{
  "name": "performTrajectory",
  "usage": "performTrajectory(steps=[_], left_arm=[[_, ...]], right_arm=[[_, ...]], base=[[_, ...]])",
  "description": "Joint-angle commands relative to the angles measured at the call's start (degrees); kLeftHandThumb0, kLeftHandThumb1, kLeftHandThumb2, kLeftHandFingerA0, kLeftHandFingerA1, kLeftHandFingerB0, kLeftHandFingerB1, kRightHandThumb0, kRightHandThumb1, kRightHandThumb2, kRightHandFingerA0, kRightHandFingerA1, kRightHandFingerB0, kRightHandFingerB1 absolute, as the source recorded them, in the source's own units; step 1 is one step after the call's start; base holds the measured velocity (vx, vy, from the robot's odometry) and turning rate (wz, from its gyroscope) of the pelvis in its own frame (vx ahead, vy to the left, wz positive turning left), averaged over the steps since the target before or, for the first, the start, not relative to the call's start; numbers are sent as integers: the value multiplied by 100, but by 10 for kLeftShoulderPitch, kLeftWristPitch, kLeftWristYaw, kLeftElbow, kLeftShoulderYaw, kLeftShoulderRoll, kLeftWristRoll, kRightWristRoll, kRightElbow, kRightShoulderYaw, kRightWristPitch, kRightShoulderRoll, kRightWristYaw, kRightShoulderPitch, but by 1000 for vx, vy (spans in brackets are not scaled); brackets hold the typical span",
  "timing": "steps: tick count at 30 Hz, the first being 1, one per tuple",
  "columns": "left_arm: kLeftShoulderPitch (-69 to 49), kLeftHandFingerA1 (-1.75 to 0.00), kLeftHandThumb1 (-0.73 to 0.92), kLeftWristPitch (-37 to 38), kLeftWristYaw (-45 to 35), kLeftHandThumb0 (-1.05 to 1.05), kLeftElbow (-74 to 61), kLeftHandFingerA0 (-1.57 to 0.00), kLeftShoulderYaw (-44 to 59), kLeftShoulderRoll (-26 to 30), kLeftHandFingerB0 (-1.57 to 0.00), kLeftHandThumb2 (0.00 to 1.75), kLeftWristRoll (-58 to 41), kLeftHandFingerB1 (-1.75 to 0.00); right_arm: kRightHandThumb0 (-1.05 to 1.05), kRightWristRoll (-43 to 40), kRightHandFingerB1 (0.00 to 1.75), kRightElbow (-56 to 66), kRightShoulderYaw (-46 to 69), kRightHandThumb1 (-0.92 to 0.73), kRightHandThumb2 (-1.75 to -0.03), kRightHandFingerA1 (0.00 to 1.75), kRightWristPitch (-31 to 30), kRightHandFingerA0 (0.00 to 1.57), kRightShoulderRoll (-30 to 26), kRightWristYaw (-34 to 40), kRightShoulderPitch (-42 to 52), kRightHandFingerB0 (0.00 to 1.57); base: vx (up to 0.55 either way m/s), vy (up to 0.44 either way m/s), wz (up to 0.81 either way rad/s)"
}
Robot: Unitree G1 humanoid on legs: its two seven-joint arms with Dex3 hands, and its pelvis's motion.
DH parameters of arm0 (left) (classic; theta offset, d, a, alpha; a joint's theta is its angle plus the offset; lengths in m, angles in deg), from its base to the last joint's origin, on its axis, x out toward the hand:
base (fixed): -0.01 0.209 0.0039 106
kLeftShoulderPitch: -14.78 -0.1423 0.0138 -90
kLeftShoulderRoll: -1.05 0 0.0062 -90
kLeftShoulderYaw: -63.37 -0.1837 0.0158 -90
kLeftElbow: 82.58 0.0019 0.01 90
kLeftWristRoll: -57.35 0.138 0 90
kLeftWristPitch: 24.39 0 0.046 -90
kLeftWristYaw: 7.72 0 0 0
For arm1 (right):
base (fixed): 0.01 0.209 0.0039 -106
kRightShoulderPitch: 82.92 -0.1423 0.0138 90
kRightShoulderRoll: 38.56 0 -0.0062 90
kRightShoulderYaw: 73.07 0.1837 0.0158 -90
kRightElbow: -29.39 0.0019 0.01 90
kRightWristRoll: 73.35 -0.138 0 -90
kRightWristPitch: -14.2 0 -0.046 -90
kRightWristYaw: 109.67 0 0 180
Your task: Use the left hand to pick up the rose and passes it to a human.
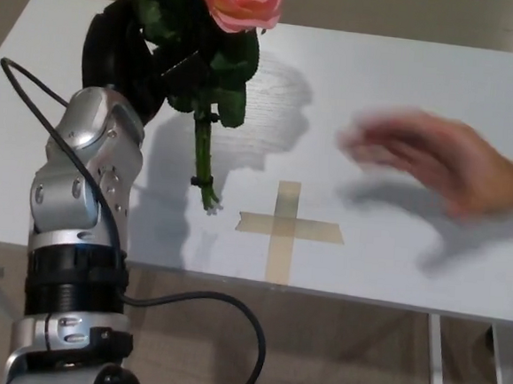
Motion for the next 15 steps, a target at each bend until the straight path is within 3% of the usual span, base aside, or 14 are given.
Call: performTrajectory(steps=[1, 15], left_arm=[[5, -153, 82, -31, -6, -14, -9, -90, -11, 7, -84, 65, -39, -84], [17, -152, 82, -43, -11, -13, -32, -84, -63, -8, -85, 66, -58, -85]], right_arm=[[-36, 3, 37, 0, 1, -71, -61, 43, -6, 61, -4, -4, 8, 47], [-36, 7, 37, 0, 0, -71, -61, 43, -5, 61, 0, -5, 8, 46]], base=[[0, 0, 0], [0, 0, 0]])
